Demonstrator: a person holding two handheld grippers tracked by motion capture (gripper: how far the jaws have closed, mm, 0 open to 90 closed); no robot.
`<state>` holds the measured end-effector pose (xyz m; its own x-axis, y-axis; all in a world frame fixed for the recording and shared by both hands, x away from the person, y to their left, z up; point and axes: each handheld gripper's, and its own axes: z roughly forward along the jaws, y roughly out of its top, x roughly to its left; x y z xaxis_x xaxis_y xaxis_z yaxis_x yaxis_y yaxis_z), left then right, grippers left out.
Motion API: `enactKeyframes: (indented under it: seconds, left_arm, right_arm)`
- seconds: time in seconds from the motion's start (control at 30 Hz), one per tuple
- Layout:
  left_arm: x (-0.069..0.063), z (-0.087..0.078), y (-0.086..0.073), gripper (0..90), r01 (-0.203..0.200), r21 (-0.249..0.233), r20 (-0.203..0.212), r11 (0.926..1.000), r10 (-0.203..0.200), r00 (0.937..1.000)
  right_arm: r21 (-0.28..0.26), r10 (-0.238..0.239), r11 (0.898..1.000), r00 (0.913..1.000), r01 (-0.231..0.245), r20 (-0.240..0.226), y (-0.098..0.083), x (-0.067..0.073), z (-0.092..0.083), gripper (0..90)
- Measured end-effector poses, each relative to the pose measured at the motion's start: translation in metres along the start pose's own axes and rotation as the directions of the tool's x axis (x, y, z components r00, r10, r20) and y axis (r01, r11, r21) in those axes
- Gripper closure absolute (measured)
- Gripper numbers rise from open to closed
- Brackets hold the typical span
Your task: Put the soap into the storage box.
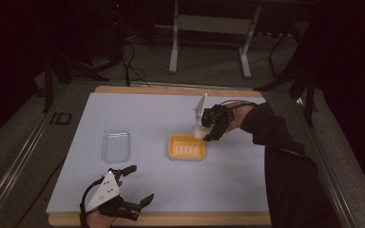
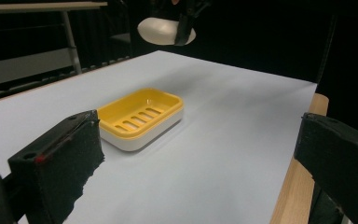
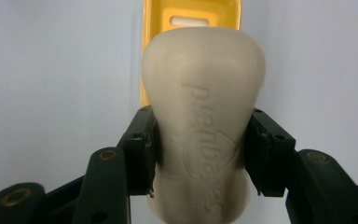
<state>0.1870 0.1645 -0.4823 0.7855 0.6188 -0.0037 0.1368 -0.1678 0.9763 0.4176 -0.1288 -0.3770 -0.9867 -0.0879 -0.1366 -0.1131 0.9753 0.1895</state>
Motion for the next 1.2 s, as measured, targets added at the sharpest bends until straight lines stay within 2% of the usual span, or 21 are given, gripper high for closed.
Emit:
enactKeyframes:
  seconds: [0.2,0.53,0.87,1.13,1.2]
  left_arm:
    - [0.0,0.0,0.0,1.2,-0.005,0.002,0.003,1.0,0.004,1.0]
    - [0.0,0.0,0.0,1.2,-0.006,0.005,0.002,1.0,0.006,1.0]
    - [0.0,0.0,0.0,1.2,-0.008,0.004,0.006,1.0,0.008,0.9999]
    - [-0.001,0.0,0.0,1.2,-0.008,0.005,0.011,0.9999,0.008,0.9999]
    - [-0.001,0.0,0.0,1.2,-0.008,0.007,0.012,0.9999,0.008,0.9999]
  right_arm:
    - [-0.014,-0.021,1.0,0.9998,0.021,-0.006,0.01,-0.001,0.006,50.0]
    - [-0.035,-0.028,0.999,0.9995,0.028,-0.011,0.025,-0.003,0.016,50.0]
    - [-0.098,-0.069,0.993,0.9973,0.067,-0.022,0.045,-0.001,0.029,50.0]
    - [-0.183,-0.043,0.982,0.999,0.04,-0.014,0.04,-0.003,0.033,50.0]
    - [-0.172,-0.036,0.984,0.9992,0.033,-0.015,0.038,-0.003,0.038,50.0]
